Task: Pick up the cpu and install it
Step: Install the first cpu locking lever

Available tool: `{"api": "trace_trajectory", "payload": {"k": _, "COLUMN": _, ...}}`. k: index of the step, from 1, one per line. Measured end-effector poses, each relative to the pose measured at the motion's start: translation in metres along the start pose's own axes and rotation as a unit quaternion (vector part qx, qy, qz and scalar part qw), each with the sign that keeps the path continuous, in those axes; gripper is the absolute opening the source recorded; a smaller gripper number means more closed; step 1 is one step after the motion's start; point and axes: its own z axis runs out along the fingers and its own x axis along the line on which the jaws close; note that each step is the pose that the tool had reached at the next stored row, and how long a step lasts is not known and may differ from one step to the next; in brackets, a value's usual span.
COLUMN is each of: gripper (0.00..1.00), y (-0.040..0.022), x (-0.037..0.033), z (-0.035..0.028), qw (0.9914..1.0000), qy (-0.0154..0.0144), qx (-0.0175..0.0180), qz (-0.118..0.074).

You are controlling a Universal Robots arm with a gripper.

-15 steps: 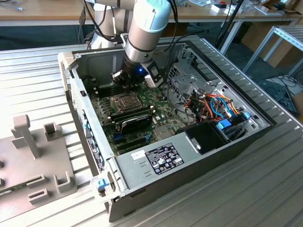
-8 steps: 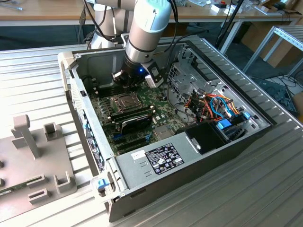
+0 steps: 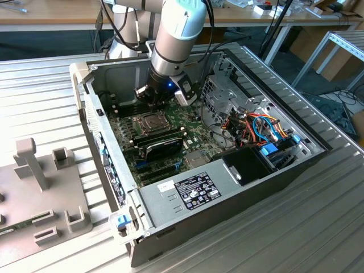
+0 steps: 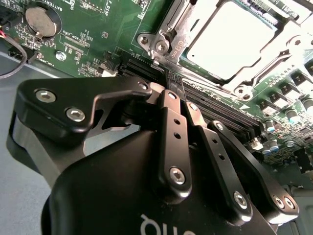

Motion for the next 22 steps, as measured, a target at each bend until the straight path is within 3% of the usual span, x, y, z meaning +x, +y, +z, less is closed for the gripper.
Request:
{"api": "trace_trajectory", "payload": {"k": 3, "gripper": 0.11, "y": 0.0007, "x": 0.0000, "z": -0.0026, "qw": 1.00000, "qy": -0.0001, "qx": -0.0003, "qz": 0.000}}
{"api": "trace_trajectory", "payload": {"k": 13, "gripper": 0.11, "y": -0.0038, "x": -0.0002, "z": -0.0037, "qw": 1.00000, "qy": -0.0001, "qx": -0.0003, "qz": 0.000}}
{"api": "trace_trajectory", "payload": {"k": 22, "gripper": 0.11, "y": -0.0042, "x": -0.0002, "z": -0.0029, "qw": 1.00000, "qy": 0.0000, "qx": -0.0002, "qz": 0.000}}
